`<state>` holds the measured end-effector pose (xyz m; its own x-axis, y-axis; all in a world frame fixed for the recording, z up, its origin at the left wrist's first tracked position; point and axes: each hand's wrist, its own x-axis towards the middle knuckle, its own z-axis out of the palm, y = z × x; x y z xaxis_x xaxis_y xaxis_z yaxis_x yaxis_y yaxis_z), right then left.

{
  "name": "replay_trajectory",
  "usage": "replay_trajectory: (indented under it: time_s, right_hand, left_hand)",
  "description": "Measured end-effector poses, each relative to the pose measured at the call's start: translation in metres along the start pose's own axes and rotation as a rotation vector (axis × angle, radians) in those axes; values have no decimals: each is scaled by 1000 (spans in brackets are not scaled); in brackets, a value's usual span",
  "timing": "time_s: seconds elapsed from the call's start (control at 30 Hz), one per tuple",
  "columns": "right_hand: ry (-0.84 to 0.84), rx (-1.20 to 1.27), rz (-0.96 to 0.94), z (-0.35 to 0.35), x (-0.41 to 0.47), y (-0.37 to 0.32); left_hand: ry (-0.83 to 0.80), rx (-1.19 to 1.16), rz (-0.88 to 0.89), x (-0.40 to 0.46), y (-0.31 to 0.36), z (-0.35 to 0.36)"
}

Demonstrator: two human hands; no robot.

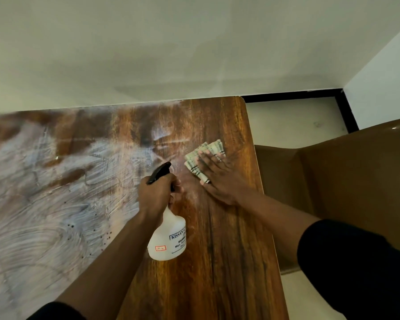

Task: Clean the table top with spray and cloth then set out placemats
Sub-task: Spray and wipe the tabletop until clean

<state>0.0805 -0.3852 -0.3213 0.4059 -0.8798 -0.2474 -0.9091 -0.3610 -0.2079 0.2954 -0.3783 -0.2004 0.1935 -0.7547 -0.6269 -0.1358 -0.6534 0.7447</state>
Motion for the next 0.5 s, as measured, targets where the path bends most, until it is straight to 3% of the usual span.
replay_trajectory:
  time_s: [0.17, 0.27, 0.37, 0.5]
  right_hand:
    - [30, 72, 357, -21, 8, 41]
    - [38, 82, 471, -27, 20, 31]
    - [48, 109, 475, -24, 21, 0]
    - [18, 121, 305, -3, 5, -59]
  left_hand:
    - [-46, 11, -7, -3, -5, -6]
    - [-58, 2, 4, -2, -6, -17]
    - [-87, -7, 31, 1, -6, -30]
    - [-122, 0, 51, 7, -5, -43]
